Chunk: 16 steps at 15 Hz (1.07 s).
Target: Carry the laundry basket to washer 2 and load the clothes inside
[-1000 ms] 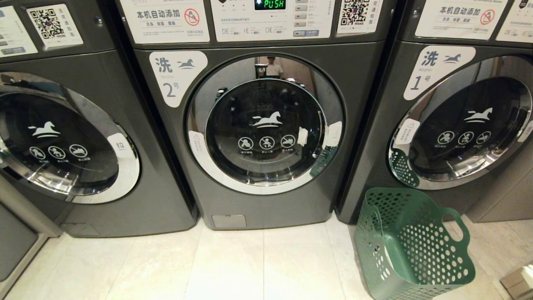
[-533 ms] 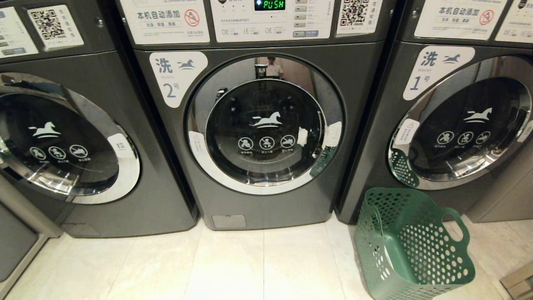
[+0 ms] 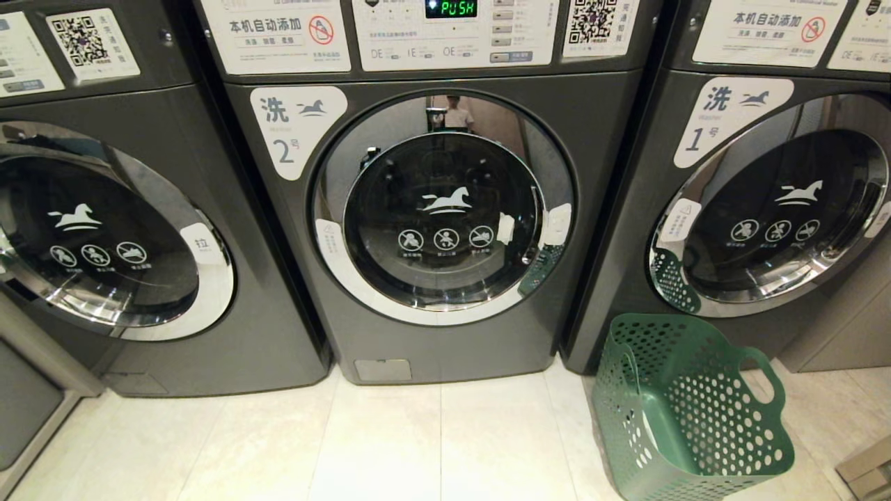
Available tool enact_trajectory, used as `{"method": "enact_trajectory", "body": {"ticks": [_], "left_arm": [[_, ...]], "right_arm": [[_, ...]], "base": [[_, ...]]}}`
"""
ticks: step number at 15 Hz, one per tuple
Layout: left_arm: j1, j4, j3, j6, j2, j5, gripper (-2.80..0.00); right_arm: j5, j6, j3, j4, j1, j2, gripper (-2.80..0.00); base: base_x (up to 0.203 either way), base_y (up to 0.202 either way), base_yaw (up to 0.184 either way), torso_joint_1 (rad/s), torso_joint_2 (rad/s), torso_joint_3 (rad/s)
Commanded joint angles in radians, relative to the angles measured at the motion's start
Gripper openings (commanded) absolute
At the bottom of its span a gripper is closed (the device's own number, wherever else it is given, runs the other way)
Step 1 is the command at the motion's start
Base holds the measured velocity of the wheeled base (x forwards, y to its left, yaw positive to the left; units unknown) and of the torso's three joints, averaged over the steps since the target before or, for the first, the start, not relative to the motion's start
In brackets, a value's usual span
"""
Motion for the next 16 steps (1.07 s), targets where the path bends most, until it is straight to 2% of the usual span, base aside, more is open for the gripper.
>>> {"method": "enact_trajectory", "body": {"ticks": [1,9,16], "left_arm": [[0.0,-0.037,0.05,0.0,-0.001,0.003,-2.8],[0.0,-0.038,0.05,0.001,-0.001,0.004,-2.8],[0.0,-0.038,0.05,0.0,-0.001,0.004,-2.8]], "right_arm": [[-0.002,0.004,0.003,0.059,0.0,0.003,-2.8],[0.0,0.009,0.0,0.074,0.0,0.003,-2.8],[0.0,0.011,0.001,0.071,0.0,0.003,-2.8]], "base": [[0.0,0.0,0.0,0.0,0.0,0.0],[0.0,0.0,0.0,0.0,0.0,0.0],[0.174,0.0,-0.001,0.002,0.0,0.003]]}}
